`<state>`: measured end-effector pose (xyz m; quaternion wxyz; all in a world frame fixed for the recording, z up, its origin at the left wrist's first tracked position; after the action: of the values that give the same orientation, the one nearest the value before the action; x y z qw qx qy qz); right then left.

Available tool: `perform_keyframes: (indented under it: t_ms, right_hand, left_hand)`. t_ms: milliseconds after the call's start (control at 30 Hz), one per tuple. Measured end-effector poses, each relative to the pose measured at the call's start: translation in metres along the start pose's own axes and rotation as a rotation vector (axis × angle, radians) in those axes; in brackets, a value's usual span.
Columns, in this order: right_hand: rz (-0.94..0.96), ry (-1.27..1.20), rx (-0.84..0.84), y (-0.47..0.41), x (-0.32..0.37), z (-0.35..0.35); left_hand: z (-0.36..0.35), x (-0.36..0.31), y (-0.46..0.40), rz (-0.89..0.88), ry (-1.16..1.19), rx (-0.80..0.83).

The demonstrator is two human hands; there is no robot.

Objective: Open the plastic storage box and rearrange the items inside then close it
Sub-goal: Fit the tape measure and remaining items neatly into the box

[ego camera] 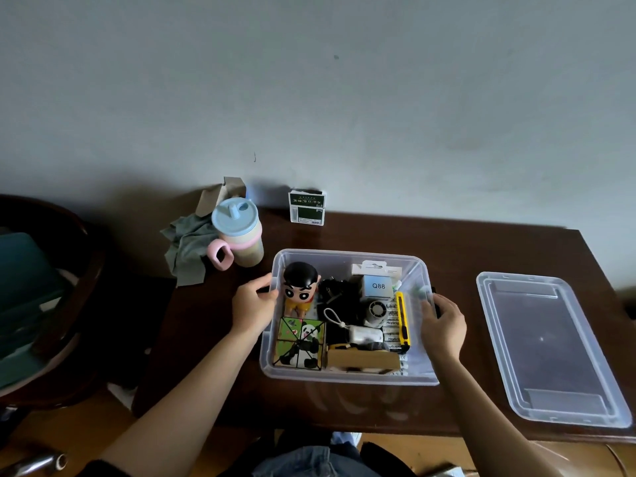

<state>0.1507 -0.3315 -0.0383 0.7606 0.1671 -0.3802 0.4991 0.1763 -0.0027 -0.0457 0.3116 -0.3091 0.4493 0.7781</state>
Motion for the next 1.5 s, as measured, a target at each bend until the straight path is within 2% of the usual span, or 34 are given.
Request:
perform_keyframes:
  t_ms: [233,300,367,400,433,500,567,667,767,933,1167,1300,1500]
  right_hand:
    - [0.020,-0.042,0.042,0.004,0.002,0.001]
    - [0.026,-0.029,0.059,0.008,0.003,0.004]
    - [0.068,0.040,0.038,0.014,0.007,0.007]
    - [0.109,0.066,0.000,0.017,0.012,0.010]
    - [0.170,0.069,-0.043,0.020,0.019,0.012]
    - [0.266,0.017,-0.034,0.023,0.032,0.013]
    - [0.217,-0.049,0.143,0.023,0.038,0.007]
    - [0.120,-0.035,0.426,0.024,0.039,-0.007]
    - [0.078,-0.034,0.513,0.024,0.039,-0.011]
    - [0.069,-0.031,0.553,0.016,0.037,-0.005]
    - [0.157,0.121,0.686,0.006,0.030,-0.007]
    - [0.196,0.183,0.818,0.007,0.027,-0.016]
    - [0.198,0.206,0.795,0.004,0.027,-0.026]
  left_hand:
    - [-0.001,-0.008,0.008,-0.065,-0.109,0.002]
    - [0.002,-0.016,0.018,-0.213,-0.243,-0.128]
    - [0.001,-0.028,0.032,-0.490,-0.322,-0.277]
    - [-0.004,-0.034,0.039,-0.584,-0.331,-0.266]
    - [-0.011,-0.040,0.044,-0.616,-0.344,-0.177]
    - [-0.035,-0.046,0.046,-0.525,-0.459,0.089]
    - [-0.061,-0.043,0.042,-0.395,-0.724,0.255]
    - [-0.085,-0.041,0.039,-0.291,-1.025,0.283]
    - [-0.098,-0.041,0.035,-0.223,-1.142,0.232]
    - [-0.105,-0.039,0.033,-0.122,-1.065,0.283]
    - [-0.115,-0.055,0.036,0.060,-0.605,0.450]
    - [-0.125,-0.062,0.048,0.050,-0.521,0.486]
    - [-0.143,-0.063,0.056,0.029,-0.453,0.537]
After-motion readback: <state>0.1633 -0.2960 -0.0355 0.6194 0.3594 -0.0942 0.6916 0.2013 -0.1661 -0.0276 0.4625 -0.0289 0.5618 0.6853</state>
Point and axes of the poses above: each hand's wrist, its own y-axis away from the middle knuckle, its own z-axis out of the back of the hand, x = y × z, the point moved 3 cm from there along -y, towards the middle knuckle, and after that the axes turned 13 degrees about z, right-handed, at the moved point
